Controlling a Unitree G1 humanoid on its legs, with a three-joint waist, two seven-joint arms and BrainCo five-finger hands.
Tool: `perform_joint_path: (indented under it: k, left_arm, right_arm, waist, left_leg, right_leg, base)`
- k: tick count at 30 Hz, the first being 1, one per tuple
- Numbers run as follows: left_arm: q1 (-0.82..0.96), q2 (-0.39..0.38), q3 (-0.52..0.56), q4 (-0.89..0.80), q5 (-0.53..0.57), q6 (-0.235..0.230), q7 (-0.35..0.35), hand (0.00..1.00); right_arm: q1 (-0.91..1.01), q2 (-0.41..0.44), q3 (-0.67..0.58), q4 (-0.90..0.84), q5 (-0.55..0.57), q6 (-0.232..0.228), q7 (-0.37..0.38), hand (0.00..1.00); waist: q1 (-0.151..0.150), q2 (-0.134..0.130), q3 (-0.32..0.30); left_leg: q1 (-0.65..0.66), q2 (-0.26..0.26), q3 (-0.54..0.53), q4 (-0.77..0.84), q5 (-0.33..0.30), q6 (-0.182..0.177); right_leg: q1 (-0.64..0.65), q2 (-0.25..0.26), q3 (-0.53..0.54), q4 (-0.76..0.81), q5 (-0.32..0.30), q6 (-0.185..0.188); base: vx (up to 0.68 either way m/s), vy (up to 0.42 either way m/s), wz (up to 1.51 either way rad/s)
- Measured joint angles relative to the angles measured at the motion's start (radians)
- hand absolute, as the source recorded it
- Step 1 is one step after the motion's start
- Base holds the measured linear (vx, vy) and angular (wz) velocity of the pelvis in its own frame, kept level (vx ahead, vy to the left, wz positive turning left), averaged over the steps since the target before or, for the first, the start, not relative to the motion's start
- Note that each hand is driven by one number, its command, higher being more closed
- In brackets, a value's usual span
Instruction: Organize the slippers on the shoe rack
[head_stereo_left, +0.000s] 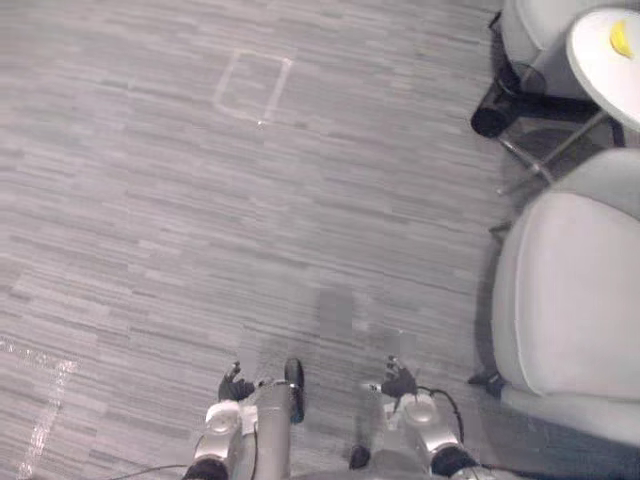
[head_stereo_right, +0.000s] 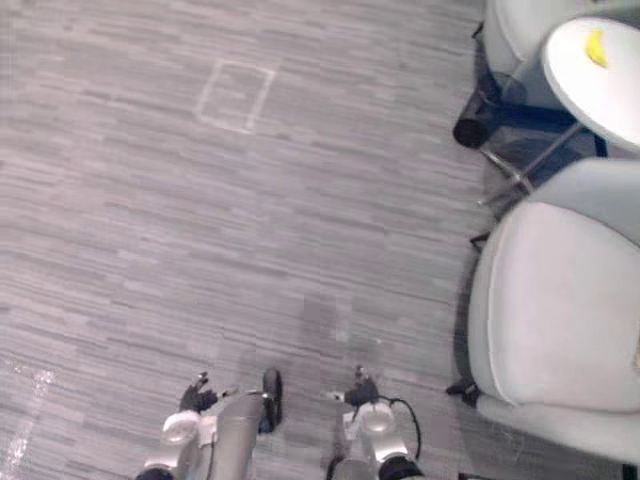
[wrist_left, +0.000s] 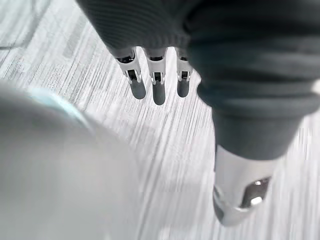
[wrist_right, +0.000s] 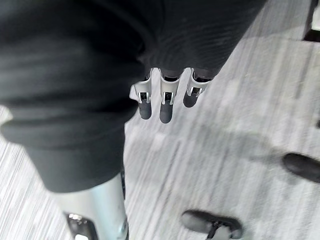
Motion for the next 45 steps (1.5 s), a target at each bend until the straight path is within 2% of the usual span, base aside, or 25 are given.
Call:
perform_joint_path:
  k: [3,5,7,10,11,13,15,16,17,19,22,24,25,26,27,28,30,34,36,38,40,41,43,44,45]
  left_arm:
    - [0.020,-0.002,0.002,0.004,-0.001,0.005,0.001,0.00]
    - [0.032,-0.004,0.004,0.010,-0.009,0.007,0.001,0.00]
    - [0.031,-0.012,0.002,0.010,-0.021,0.011,0.002,0.00]
    - [0.028,-0.012,-0.004,0.011,-0.020,0.011,0.000,0.00]
    - [0.031,-0.013,-0.007,0.016,-0.020,0.010,-0.001,0.00]
    - [0.041,-0.037,0.016,0.019,-0.023,0.009,0.000,0.00]
    - [0.048,-0.097,0.110,0.002,-0.040,0.010,0.000,0.00]
    - [0.054,-0.105,0.126,-0.004,-0.040,0.010,0.000,0.00]
    - [0.067,-0.109,0.142,-0.028,-0.042,0.006,0.000,0.00]
    - [0.076,-0.106,0.145,-0.066,-0.054,0.000,0.000,0.00]
    - [0.071,-0.105,0.142,-0.103,-0.071,-0.009,-0.001,0.00]
    - [0.058,-0.102,0.138,-0.105,-0.071,-0.010,-0.001,0.00]
    - [0.055,-0.097,0.120,-0.103,-0.071,-0.010,-0.001,0.00]
    - [0.056,-0.093,0.110,-0.099,-0.072,-0.011,-0.002,0.00]
    - [0.054,-0.092,0.110,-0.099,-0.074,-0.011,-0.002,0.00]
    - [0.029,-0.066,0.110,-0.076,-0.078,-0.010,-0.001,0.00]
    - [0.026,-0.053,0.112,-0.058,-0.079,-0.007,-0.001,0.00]
    - [0.069,-0.038,0.099,-0.030,-0.079,-0.006,-0.001,0.00]
    - [0.064,-0.025,0.097,0.000,-0.078,0.002,-0.001,0.00]
    - [0.066,-0.035,0.098,0.003,-0.078,0.008,-0.001,0.00]
    - [0.066,-0.046,0.098,0.005,-0.078,0.012,-0.001,0.00]
    - [0.064,-0.054,0.101,0.008,-0.077,0.012,-0.001,0.00]
    - [0.063,-0.052,0.099,0.012,-0.074,0.012,-0.001,0.00]
    - [0.062,-0.045,0.078,0.018,-0.065,0.012,-0.002,0.00]
    - [0.059,-0.043,0.069,0.033,-0.056,0.012,-0.003,0.00]
  right_arm:
    - [0.012,0.006,0.013,-0.005,0.000,-0.001,0.015,0.00]
    - [0.012,0.003,0.032,-0.005,0.000,-0.001,0.018,0.00]
    - [0.012,-0.001,0.032,-0.008,0.000,-0.002,0.018,0.00]
    - [0.012,-0.008,0.031,-0.016,0.001,-0.001,0.018,0.00]
    - [0.017,-0.009,0.031,-0.016,0.002,-0.001,0.017,0.00]
    - [0.026,-0.014,0.028,-0.008,0.002,0.003,0.019,0.00]
    - [0.027,-0.026,0.033,-0.028,0.002,0.004,0.018,0.00]
    - [0.033,-0.023,0.041,-0.033,0.002,0.006,0.019,0.00]
    - [0.041,-0.016,0.050,-0.052,0.002,0.011,0.019,0.00]
    - [0.041,0.010,0.049,-0.057,0.002,0.012,0.018,0.00]
    - [0.040,0.024,0.038,-0.053,0.002,0.012,0.017,0.00]
    - [0.039,0.017,0.021,-0.051,0.002,0.012,0.013,0.00]
    - [0.035,0.008,0.012,-0.044,0.002,0.012,0.013,0.00]
    - [0.031,0.004,0.003,-0.031,0.002,0.012,0.013,0.00]
    - [0.024,0.006,0.001,-0.020,0.002,0.011,0.013,0.00]
    - [0.001,0.013,-0.001,0.009,0.000,0.017,0.015,0.00]
    - [-0.020,0.016,-0.005,0.024,-0.001,0.016,0.015,0.00]
    - [-0.012,0.022,-0.018,0.024,-0.028,0.012,0.018,0.00]
    - [0.001,0.022,-0.017,0.024,-0.029,0.016,0.025,0.00]
    - [0.027,0.016,-0.017,0.023,-0.029,0.018,0.025,0.00]
    - [0.044,0.017,-0.016,0.021,-0.029,0.018,0.027,0.00]
    - [0.043,0.016,-0.017,-0.004,-0.028,0.014,0.027,0.00]
    - [0.040,0.015,-0.017,-0.002,-0.028,0.012,0.027,0.00]
    - [0.045,0.011,-0.017,0.000,-0.027,0.012,0.025,0.00]
    - [0.054,0.007,-0.017,-0.002,-0.026,0.009,0.025,0.00]
  waist:
    - [-0.004,0.006,0.002]
    - [-0.017,0.014,0.007]
    - [-0.040,0.021,0.007]
    - [-0.050,0.007,-0.004]
    - [-0.054,-0.001,-0.013]
    - [-0.042,0.025,-0.058]
    - [-0.046,0.066,-0.049]
    - [-0.043,0.076,-0.049]
    - [-0.024,0.086,-0.049]
    - [-0.012,0.086,-0.052]
    - [0.023,0.060,-0.058]
    - [0.026,0.049,-0.052]
    - [0.028,0.047,-0.051]
    - [0.033,0.053,-0.054]
    - [0.038,0.045,-0.050]
    - [0.027,0.008,-0.050]
    - [0.027,0.006,-0.051]
    - [0.027,0.004,-0.055]
    - [0.013,-0.013,-0.058]
    - [0.007,0.003,-0.052]
    - [0.000,0.030,-0.044]
    - [-0.016,0.035,-0.051]
    - [-0.030,0.025,-0.056]
    - [-0.036,0.011,-0.065]
    - [-0.048,0.007,-0.068]
  left_leg:
    - [0.155,-0.012,-0.050,-0.073,-0.022,0.015]
    - [0.261,-0.008,-0.086,-0.153,-0.022,0.015]
    - [0.360,0.005,-0.138,-0.235,-0.028,0.014]
    - [0.417,0.008,-0.176,-0.289,-0.056,-0.024]
    - [0.448,0.012,-0.200,-0.298,-0.075,-0.056]
    - [0.435,0.050,-0.213,-0.239,-0.077,-0.074]
    - [0.315,0.072,-0.138,0.160,0.010,-0.160]
    - [0.273,0.087,-0.112,0.268,0.065,-0.168]
    - [0.197,0.155,-0.040,0.483,0.053,-0.152]
    - [0.094,0.210,0.043,0.616,0.000,-0.122]
    - [-0.068,0.235,0.119,0.466,-0.047,-0.112]
    - [-0.117,0.188,0.135,0.246,-0.028,-0.109]
    - [-0.124,0.144,0.113,0.032,0.057,-0.111]
    - [-0.109,0.121,0.098,-0.071,0.203,-0.085]
    - [-0.100,0.108,0.103,-0.077,0.207,-0.057]
    - [-0.086,0.062,0.114,-0.087,0.193,-0.026]
    - [-0.083,0.061,0.120,-0.019,0.152,0.013]
    - [0.111,0.053,0.126,-0.077,0.037,0.001]
    - [0.202,0.027,0.117,-0.112,-0.001,0.002]
    - [0.300,0.038,0.109,-0.169,-0.004,0.003]
    - [0.372,0.063,0.098,-0.220,-0.007,-0.003]
    - [0.406,0.087,0.086,-0.250,-0.026,-0.034]
    - [0.438,0.101,0.080,-0.276,-0.043,-0.060]
    - [0.465,0.096,0.077,-0.300,-0.059,-0.086]
    - [0.499,0.095,0.059,-0.312,-0.079,-0.106]
  right_leg:
    - [-0.170,0.017,0.048,0.277,-0.086,-0.048]
    - [-0.240,0.036,0.009,0.201,-0.130,-0.070]
    - [-0.335,0.077,-0.015,-0.043,-0.126,-0.075]
    - [-0.384,0.114,0.011,-0.377,0.016,-0.067]
    - [-0.388,0.119,0.035,-0.410,0.149,-0.106]
    - [-0.382,0.136,0.021,-0.379,0.166,-0.156]
    - [-0.262,0.155,-0.005,-0.394,0.082,-0.164]
    - [-0.223,0.163,-0.002,-0.409,0.068,-0.167]
    - [-0.139,0.183,0.011,-0.442,0.038,-0.185]
    - [-0.034,0.186,0.036,-0.485,-0.003,-0.186]
    - [0.084,0.148,0.059,-0.562,-0.040,-0.153]
    - [0.142,0.106,0.052,-0.600,-0.059,-0.123]
    - [0.174,0.079,0.048,-0.612,-0.078,-0.098]
    - [0.197,0.071,0.056,-0.618,-0.098,-0.072]
    - [0.206,0.063,0.063,-0.620,-0.098,-0.072]
    - [0.200,0.024,0.064,-0.612,-0.056,-0.083]
    - [0.201,0.015,0.086,-0.566,0.017,-0.046]
    - [0.042,-0.016,0.168,-0.045,0.119,0.010]
    - [-0.102,-0.043,0.152,0.253,0.018,-0.039]
    - [-0.172,-0.032,0.086,0.286,-0.049,-0.079]
    - [-0.226,0.000,0.023,0.223,-0.097,-0.089]
    - [-0.279,0.030,-0.018,0.107,-0.111,-0.086]
    - [-0.320,0.058,-0.041,-0.100,-0.079,-0.078]
    - [-0.329,0.071,-0.044,-0.313,0.011,-0.078]
    - [-0.326,0.080,-0.023,-0.363,0.148,-0.107]
  base:
    - [0.51,0.118,0.51]
    - [0.51,0.034,0.56]
    - [0.47,-0.055,0.68]
    - [0.47,-0.106,0.72]
    - [0.68,-0.223,0.81]
    - [0.60,-0.187,0.60]
    - [0.59,-0.161,0.29]
    - [0.60,-0.122,-0.06]
    - [0.59,-0.042,-0.23]
    - [0.61,-0.030,-0.29]
    - [0.56,0.043,-0.30]
    - [0.61,0.190,-0.03]
    - [0.57,0.243,-0.04]
    - [0.50,0.210,-0.11]
    - [0.60,0.238,0.16]
    - [0.59,0.230,0.25]
    - [0.58,0.245,0.14]
    - [0.46,0.193,-0.18]
    - [0.37,0.044,0.08]
    - [0.38,-0.014,0.13]
    - [0.34,-0.050,0.12]
    - [0.32,-0.124,0.16]
    - [0.36,-0.176,0.15]
    - [0.39,-0.216,0.19]
    - [0.43,-0.228,0.21]
